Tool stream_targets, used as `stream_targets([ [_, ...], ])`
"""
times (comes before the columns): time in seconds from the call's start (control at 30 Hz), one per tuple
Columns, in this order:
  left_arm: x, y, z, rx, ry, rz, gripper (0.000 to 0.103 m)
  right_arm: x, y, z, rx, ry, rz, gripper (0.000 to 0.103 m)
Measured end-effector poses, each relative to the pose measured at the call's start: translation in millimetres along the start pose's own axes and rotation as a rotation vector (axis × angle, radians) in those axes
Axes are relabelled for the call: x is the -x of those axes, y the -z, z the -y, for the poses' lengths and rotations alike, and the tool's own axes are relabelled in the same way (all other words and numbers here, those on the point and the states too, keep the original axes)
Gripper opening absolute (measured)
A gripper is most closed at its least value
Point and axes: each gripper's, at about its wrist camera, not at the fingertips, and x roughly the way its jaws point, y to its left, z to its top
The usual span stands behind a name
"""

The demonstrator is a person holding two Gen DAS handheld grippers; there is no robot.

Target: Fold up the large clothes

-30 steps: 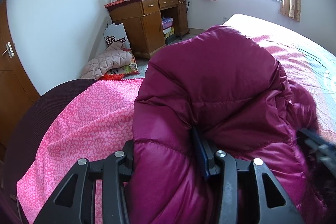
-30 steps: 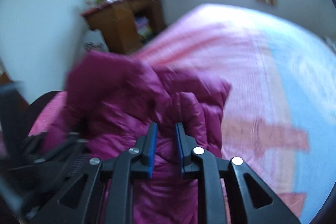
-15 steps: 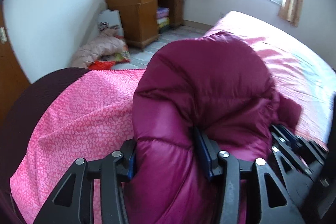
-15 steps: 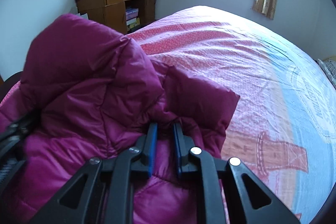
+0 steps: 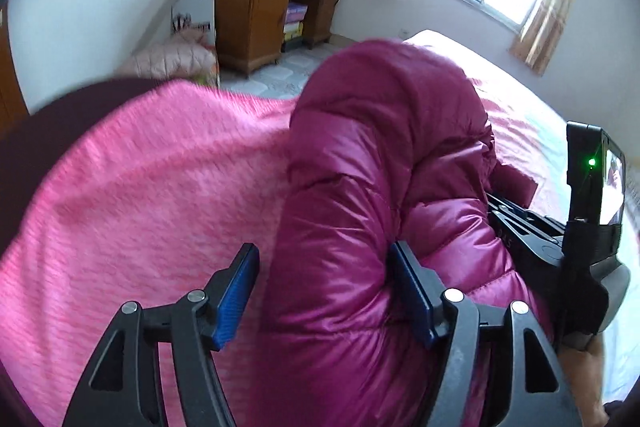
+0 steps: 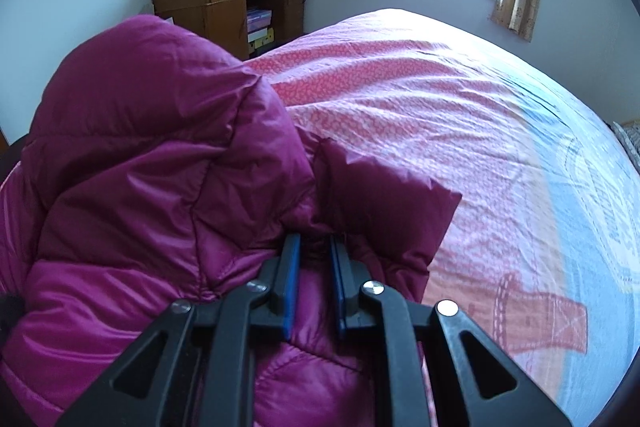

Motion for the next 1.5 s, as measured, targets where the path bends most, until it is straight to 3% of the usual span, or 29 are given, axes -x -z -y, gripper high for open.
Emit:
stream_targets([
  [0.2, -5.4, -0.4, 11.7, -0.036, -0.041, 0.035, 0.070, -10.4, -9.0, 0.3, 0.034, 0.021, -0.002, 0.017],
  [0.33, -0.7, -1.8, 3.8, -0.016, -0.025, 0.034, 0.077, 5.3, -3.4, 14.4, -0.013, -0.055, 0.011, 0.022],
  [0.4, 4.5, -2.5, -0.2, -0.010, -0.031, 0.038, 0.078, 28.3, 3.9, 24.2, -0.039, -0.058, 0.033, 0.040],
  [0.47, 12.2, -3.6, -0.6, -0.002, -0.052, 0.037, 0.078, 64.6, 18.6, 32.9, -0.083, -0.058, 0.114, 0.066],
  [0.53, 22.7, -2.8, 4.5, -0.026, -0.095, 0.050, 0.078, 101.6, 37.7, 35.4, -0.114, -0.060, 0.199, 0.074],
  [0.63, 40.1, 3.5, 16.2, -0.085, -0.158, 0.076, 0.078, 127.8, 61.4, 23.0, -0.097, -0.100, 0.216, 0.074],
  [0.77, 62.9, 18.5, 19.6, -0.136, -0.200, 0.101, 0.078, 119.1, 85.3, 1.7, -0.072, -0.121, 0.134, 0.073],
  [0.93, 68.5, 33.8, 11.2, -0.162, -0.222, 0.100, 0.078, 113.4, 105.9, 13.7, -0.200, -0.164, 0.096, 0.083],
  [1.2, 78.6, 53.3, 12.7, -0.185, -0.223, 0.099, 0.078, 127.7, 126.4, 15.0, -0.219, -0.172, 0.041, 0.084],
  [1.5, 127.2, 93.9, -14.6, -0.164, -0.219, 0.102, 0.078, 187.4, 152.1, 7.5, -0.159, -0.160, 0.135, 0.084],
])
